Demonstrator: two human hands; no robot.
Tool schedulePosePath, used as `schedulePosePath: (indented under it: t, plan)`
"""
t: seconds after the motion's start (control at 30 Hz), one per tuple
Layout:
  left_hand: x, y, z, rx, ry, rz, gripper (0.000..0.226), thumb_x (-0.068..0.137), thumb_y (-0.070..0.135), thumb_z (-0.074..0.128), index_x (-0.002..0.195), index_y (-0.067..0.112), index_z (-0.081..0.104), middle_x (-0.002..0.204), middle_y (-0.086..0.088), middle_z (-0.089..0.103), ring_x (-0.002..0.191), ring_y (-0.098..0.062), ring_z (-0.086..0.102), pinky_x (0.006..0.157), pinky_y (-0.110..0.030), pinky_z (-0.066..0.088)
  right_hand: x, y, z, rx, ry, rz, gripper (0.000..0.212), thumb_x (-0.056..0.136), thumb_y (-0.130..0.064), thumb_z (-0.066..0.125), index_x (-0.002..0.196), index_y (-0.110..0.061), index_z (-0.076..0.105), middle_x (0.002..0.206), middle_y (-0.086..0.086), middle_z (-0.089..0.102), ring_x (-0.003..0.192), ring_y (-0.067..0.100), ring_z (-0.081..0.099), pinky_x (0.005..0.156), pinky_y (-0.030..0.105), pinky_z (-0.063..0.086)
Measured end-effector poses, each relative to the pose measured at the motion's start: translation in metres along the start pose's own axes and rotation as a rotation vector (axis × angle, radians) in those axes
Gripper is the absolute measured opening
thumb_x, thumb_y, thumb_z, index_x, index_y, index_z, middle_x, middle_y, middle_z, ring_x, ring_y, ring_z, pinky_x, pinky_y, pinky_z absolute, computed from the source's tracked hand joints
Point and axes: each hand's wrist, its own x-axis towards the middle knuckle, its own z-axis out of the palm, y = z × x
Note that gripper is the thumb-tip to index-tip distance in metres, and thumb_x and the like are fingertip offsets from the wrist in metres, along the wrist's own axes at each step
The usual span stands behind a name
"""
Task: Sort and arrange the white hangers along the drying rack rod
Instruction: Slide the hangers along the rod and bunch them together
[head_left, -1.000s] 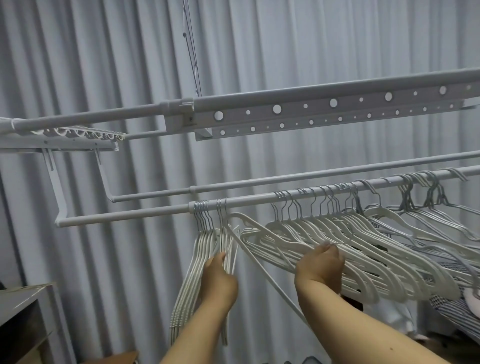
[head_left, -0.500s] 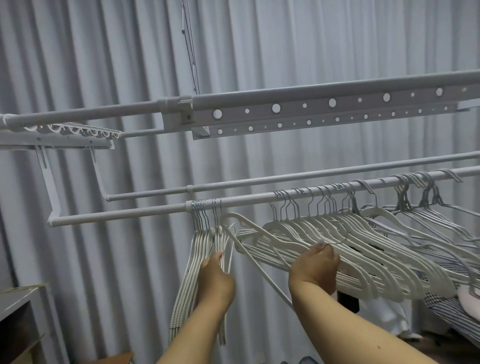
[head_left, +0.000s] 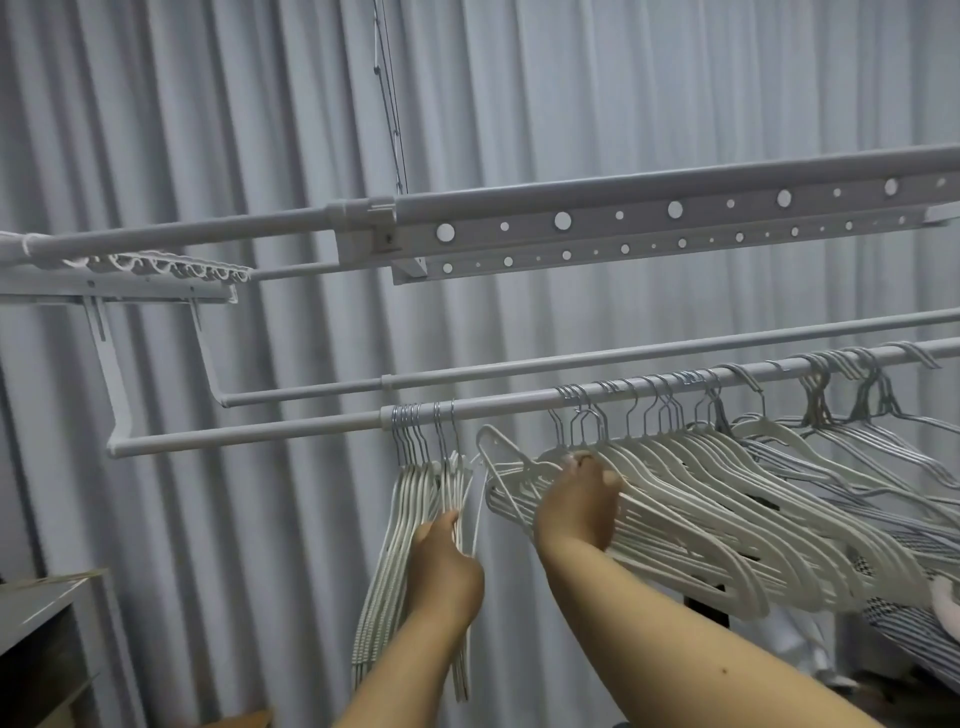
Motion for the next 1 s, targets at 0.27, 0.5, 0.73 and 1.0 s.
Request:
schedulePosePath:
  t: [0.27,0.5,0.73,1.0]
  plan:
    - [-0.002,-0.004,-0.009,0.011,-0.019,0.028,0.064,0.084,0.002,0.044,0.145,0.021,0.041,0.147,-0.002,0.042,0.129,-0.020,0.047,0.095,-0.022,0.040,0.009,-0.029,0.050,-0.083,-0.370,-0.102,0.030,0.087,0.005,0.048,0.115,-0.006,0.044,0.116,0.017,0.054,0.088,0.024,0.050,0.072,0.029,0.038]
    - [-0.001,-0.007,-0.010,0.056,0.023,0.072,0.057,0.089,0.005,0.047,0.144,0.016,0.042,0.148,-0.003,0.044,0.136,-0.019,0.041,0.109,-0.025,0.032,0.011,-0.022,0.069,-0.181,-0.566,-0.071,0.036,0.091,-0.005,0.049,0.127,-0.006,0.052,0.125,0.013,0.056,0.116,0.029,0.054,0.096,0.034,0.045]
    - [-0.005,0.008,-0.011,0.089,0.256,0.261,0.046,0.082,-0.004,0.051,0.126,0.006,0.059,0.132,-0.006,0.057,0.126,-0.026,0.048,0.108,-0.030,0.031,0.009,-0.017,0.045,-0.288,-0.493,-0.346,0.031,0.093,-0.012,0.046,0.120,-0.010,0.059,0.121,0.006,0.062,0.112,0.023,0.057,0.093,0.032,0.045]
    - [-0.016,0.050,0.022,-0.281,-0.017,0.224,0.036,0.093,0.002,0.049,0.125,0.013,0.060,0.120,0.000,0.063,0.114,-0.016,0.058,0.098,-0.025,0.041,0.014,-0.014,-0.027,-0.728,-0.208,-0.437,0.032,0.088,-0.013,0.048,0.119,-0.013,0.054,0.124,0.005,0.056,0.120,0.026,0.048,0.097,0.037,0.041]
